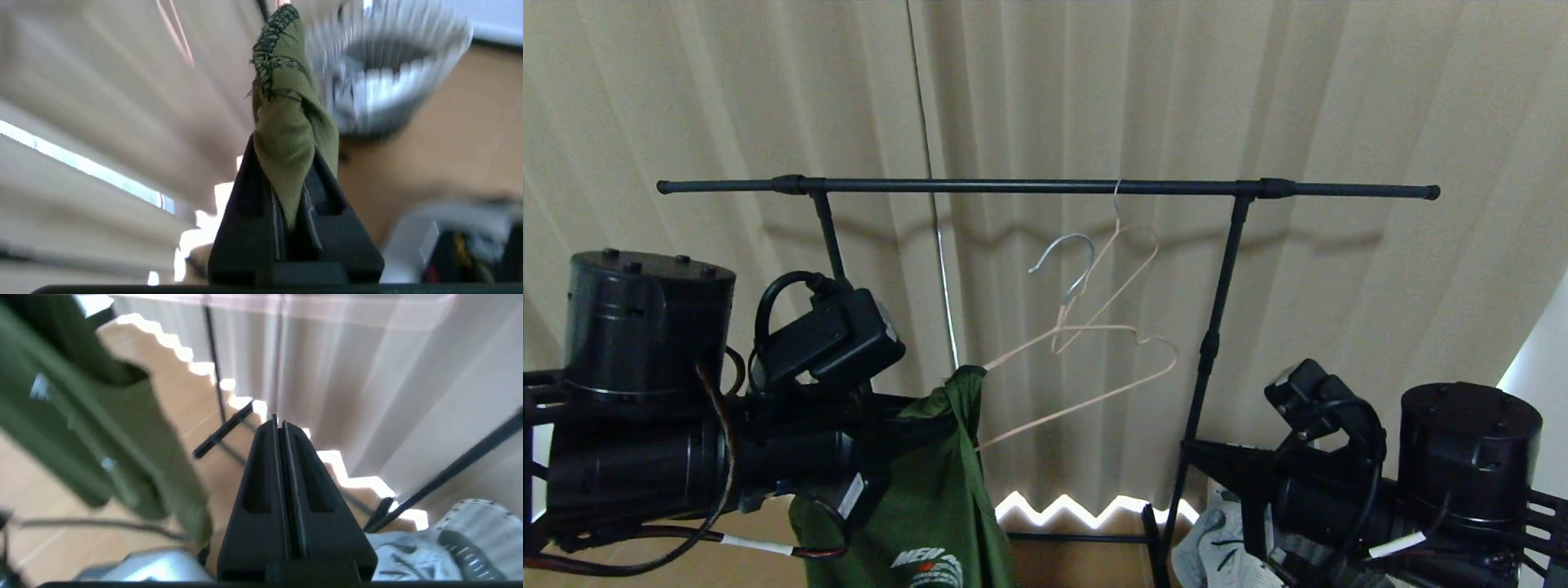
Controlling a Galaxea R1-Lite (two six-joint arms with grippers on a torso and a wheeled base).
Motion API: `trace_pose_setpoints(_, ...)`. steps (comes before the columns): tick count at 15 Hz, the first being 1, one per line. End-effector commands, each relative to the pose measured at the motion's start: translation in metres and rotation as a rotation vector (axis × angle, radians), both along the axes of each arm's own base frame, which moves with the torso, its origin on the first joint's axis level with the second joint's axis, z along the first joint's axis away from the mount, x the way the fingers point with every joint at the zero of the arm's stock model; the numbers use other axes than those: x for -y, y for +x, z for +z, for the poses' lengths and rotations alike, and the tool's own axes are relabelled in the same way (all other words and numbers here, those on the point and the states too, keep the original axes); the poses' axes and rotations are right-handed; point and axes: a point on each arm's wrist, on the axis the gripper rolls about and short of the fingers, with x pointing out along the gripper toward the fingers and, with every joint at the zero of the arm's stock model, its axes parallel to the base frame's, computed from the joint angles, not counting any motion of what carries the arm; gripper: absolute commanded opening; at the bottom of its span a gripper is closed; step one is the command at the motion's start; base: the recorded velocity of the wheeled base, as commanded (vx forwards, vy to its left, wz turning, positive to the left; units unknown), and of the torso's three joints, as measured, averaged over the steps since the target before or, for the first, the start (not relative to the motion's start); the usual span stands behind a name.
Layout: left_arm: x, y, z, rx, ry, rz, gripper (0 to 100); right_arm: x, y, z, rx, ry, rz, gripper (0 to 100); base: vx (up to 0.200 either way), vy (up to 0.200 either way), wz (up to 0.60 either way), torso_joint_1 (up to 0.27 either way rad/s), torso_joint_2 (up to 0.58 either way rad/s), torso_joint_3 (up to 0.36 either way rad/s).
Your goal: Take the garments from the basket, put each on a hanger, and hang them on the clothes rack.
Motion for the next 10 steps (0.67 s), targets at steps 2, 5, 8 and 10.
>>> trace_pose_setpoints(2,-0.003,-0.005,0.049,0.046,0.03,-0.023,0,-0.011,-0.011,-0.006,-0.026,-0.01,0.07,0,0.0,0.0,0.0,0.0,0.0,0.0)
trace_pose_setpoints(5,0.002,0.001,0.06,0.07,0.017,-0.031,0,-0.025,-0.025,-0.006,-0.034,-0.001,0.152,0,0.0,0.0,0.0,0.0,0.0,0.0)
trace_pose_setpoints(8,0.008,0.012,0.064,0.1,0.04,-0.049,0,-0.031,-0.029,-0.006,-0.054,0.022,0.169,0,0.0,0.0,0.0,0.0,0.0,0.0)
trace_pose_setpoints(10,0.01,0.012,0.069,0.086,0.124,-0.096,0,-0.032,-0.03,-0.005,-0.064,0.04,0.171,0,0.0,0.0,0.0,0.0,0.0,0.0)
